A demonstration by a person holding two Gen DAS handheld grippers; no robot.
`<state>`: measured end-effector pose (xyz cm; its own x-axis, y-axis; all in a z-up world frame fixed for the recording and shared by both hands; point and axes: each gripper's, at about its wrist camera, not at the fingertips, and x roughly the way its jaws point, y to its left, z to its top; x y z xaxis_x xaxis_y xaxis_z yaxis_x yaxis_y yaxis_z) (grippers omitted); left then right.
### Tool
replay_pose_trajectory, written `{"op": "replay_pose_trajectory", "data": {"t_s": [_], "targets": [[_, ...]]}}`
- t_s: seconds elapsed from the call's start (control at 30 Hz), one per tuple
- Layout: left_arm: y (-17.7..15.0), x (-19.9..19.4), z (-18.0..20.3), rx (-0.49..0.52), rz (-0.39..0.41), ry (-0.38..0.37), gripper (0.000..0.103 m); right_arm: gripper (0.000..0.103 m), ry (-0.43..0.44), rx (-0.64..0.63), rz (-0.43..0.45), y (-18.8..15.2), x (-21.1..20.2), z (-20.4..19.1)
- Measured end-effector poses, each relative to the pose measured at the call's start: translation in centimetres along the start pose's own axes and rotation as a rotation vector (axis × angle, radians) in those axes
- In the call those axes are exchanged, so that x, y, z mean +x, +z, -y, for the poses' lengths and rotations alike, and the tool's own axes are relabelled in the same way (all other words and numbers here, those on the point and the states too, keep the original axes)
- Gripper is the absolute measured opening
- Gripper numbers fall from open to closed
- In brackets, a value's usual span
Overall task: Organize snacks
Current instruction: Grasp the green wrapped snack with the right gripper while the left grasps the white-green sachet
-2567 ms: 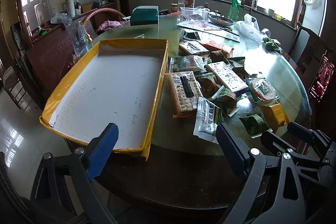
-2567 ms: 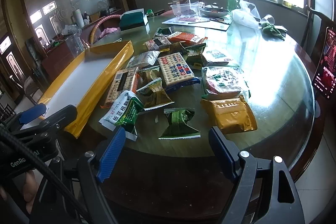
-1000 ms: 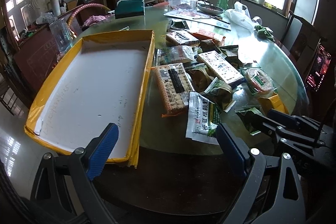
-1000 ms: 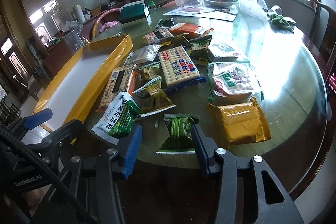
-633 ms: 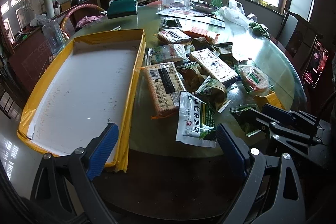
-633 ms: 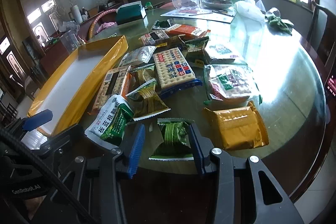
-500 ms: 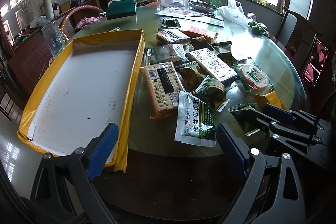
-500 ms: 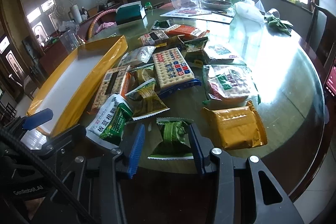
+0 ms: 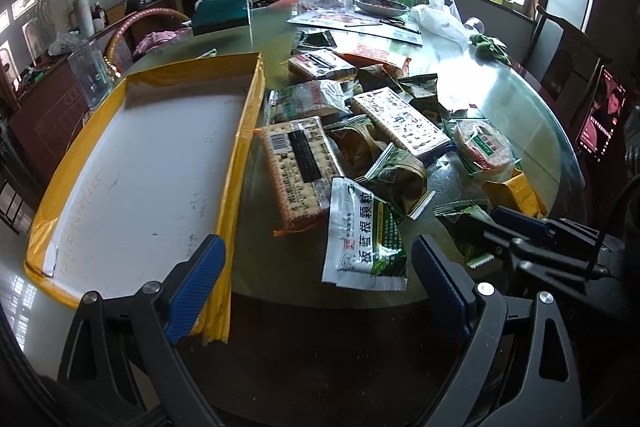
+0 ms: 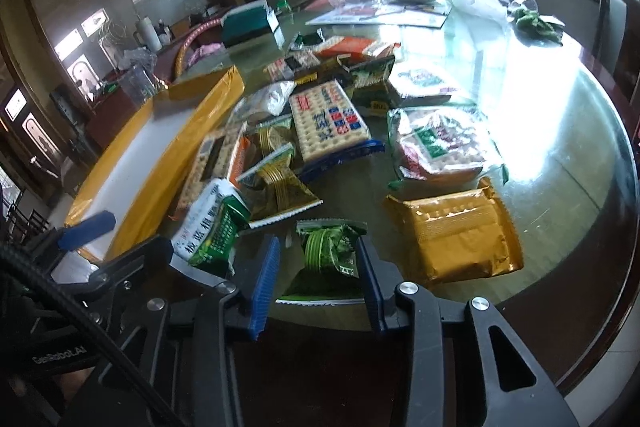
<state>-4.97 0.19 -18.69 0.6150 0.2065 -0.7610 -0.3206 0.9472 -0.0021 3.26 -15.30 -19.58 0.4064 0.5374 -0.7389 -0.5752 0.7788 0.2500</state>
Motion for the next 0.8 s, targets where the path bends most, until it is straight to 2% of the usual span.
{"op": "replay_pose_trajectory", "data": {"t_s": [0.2,0.27,0.3,0.5,0.6,0.67,0.8], "targets": [[0.4,0.9,0.3,0.004,-0.022,-0.006,0.094,0.039,-0.036,0.002,-0.034,-0.3,1.3,0.3],[0.4,1.2,0.6,0.018,-0.024,0.002,0.094,0.034,-0.036,-0.003,-0.036,-0.3,1.4,0.3],[0.5,1.3,0.8,0.024,-0.025,0.001,0.094,0.029,-0.042,-0.007,-0.033,-0.3,1.4,0.3],[0.8,2.4,1.9,0.063,-0.05,-0.011,0.093,0.024,-0.035,0.004,-0.007,0.1,0.9,0.7],[0.9,3.5,2.4,0.086,-0.075,-0.009,0.085,0.024,-0.046,0.016,0.034,0.2,0.1,1.1],[0.9,4.0,2.6,0.089,-0.088,-0.021,0.074,0.024,-0.053,0.021,0.049,0.2,-0.2,1.3],[1.0,4.5,3.0,0.095,-0.094,-0.008,0.065,0.024,-0.055,0.034,0.048,0.6,-0.2,1.7]]}}
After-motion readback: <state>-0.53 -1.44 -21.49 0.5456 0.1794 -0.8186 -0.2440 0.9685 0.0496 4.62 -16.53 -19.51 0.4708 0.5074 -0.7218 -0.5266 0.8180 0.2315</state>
